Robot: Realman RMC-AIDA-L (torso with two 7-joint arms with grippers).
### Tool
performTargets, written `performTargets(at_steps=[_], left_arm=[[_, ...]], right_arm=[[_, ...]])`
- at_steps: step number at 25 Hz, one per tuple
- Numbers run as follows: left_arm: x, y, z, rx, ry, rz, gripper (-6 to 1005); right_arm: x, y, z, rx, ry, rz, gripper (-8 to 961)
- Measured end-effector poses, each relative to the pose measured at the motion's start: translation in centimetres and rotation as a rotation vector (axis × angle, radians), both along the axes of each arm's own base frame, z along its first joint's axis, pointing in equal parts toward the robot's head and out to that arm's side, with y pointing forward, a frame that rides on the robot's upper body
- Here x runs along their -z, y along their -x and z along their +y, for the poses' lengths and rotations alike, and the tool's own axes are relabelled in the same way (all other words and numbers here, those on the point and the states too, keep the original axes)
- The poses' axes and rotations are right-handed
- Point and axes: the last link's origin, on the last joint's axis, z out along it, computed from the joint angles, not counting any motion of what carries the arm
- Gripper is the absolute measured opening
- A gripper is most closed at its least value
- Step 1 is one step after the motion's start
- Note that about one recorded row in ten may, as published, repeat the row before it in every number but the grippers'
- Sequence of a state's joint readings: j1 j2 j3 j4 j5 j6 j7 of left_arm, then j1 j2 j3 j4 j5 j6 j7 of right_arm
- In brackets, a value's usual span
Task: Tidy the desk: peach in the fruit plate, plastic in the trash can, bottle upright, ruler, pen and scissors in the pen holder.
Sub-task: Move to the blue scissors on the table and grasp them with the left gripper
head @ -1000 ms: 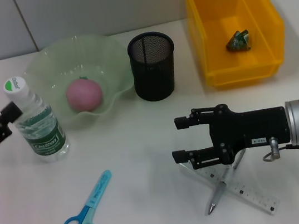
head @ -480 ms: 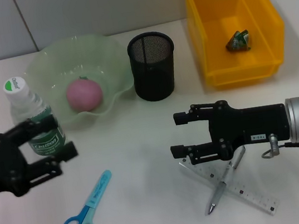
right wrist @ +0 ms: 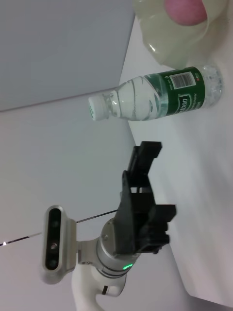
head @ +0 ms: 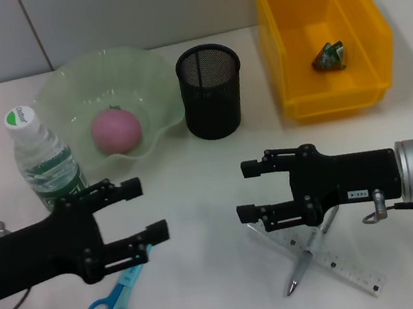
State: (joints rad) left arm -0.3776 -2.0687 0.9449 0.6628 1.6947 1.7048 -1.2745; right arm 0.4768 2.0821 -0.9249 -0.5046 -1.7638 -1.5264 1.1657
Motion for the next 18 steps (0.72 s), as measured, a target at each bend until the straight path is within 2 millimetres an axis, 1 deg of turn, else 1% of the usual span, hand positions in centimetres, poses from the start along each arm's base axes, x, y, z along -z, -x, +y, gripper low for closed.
performTargets(at_steps=[2, 12, 18], left_arm=[[0.9, -0.1, 0.1, 0.011, 0.006, 0.008, 796], [2.8, -0.1, 0.1, 0.037, 0.028, 0.065, 796], [3.1, -0.1, 0.2, 0.036, 0.028, 0.083, 797]], right_arm=[[0.0, 0.0, 0.0, 0.003, 0.001, 0.001, 769], [-0.1, 0.1, 0.1, 0.006, 0.004, 0.004, 768], [-0.1, 0.2, 0.2, 0.008, 0.009, 0.009, 768]])
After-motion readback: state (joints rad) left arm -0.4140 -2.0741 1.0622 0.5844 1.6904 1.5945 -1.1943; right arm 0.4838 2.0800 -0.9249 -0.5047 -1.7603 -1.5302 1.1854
